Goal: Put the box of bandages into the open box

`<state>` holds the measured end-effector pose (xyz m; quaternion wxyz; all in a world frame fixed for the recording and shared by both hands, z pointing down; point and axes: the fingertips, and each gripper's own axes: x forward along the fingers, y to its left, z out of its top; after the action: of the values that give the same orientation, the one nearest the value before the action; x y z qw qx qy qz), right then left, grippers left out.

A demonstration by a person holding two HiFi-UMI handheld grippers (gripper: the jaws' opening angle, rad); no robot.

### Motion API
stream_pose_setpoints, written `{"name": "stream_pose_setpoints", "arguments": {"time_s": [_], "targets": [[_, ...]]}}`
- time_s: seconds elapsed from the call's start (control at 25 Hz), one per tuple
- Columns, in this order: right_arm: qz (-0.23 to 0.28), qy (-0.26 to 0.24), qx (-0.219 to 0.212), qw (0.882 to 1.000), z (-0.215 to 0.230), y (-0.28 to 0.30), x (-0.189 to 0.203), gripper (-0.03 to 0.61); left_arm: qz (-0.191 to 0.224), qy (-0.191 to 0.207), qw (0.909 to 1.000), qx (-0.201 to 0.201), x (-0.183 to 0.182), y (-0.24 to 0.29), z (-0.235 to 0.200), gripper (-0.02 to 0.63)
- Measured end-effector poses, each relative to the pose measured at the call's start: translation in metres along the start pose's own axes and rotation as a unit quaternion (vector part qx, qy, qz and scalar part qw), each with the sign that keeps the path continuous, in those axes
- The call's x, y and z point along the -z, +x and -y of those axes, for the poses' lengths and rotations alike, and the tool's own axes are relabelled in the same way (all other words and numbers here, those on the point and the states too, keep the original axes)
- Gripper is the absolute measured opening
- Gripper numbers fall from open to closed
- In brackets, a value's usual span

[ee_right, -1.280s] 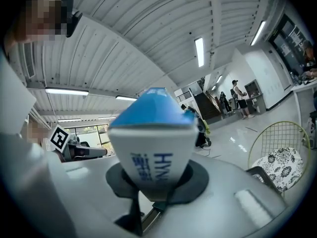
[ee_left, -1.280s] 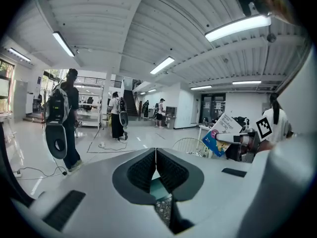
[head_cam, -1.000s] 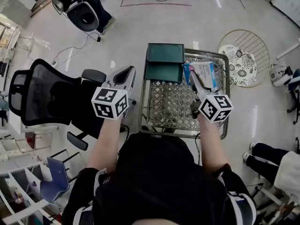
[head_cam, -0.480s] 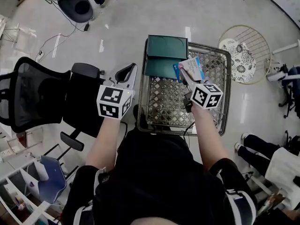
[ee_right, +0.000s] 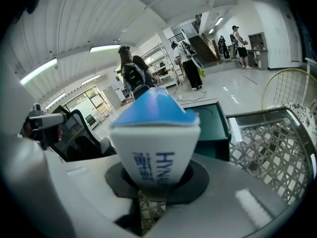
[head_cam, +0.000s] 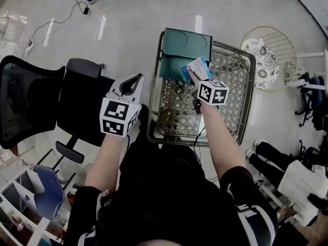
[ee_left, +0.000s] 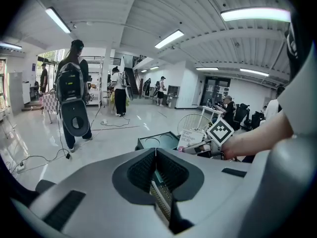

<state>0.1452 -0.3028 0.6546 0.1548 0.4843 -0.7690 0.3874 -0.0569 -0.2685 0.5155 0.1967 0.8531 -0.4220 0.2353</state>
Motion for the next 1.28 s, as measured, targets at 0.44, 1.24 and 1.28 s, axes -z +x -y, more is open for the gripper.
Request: {"name": "stream_pose_setpoints", "arguments": {"time_s": [0.44, 1.24, 1.28], "targets": [[-0.091, -0.069, 0.033, 0.993, 0.015, 0.052, 0.019, 0.098, -0.016, -0.014, 0.9998, 0.000, 0.016, -0.002, -0.021, 0.011], [-0.036, 0.025, 0.009, 0.999, 0.012, 0.054, 0.010, 0.103, -0.020, -0.017, 0.9993, 0.026, 0.008, 0.021, 0.006, 0.011], [-0.047, -0.001, 0.014, 0.999, 0.010, 0.054, 0.014, 0.101, -0.019, -0.016, 0.9993, 0.026, 0.008, 0.020, 0.007, 0.011]]}}
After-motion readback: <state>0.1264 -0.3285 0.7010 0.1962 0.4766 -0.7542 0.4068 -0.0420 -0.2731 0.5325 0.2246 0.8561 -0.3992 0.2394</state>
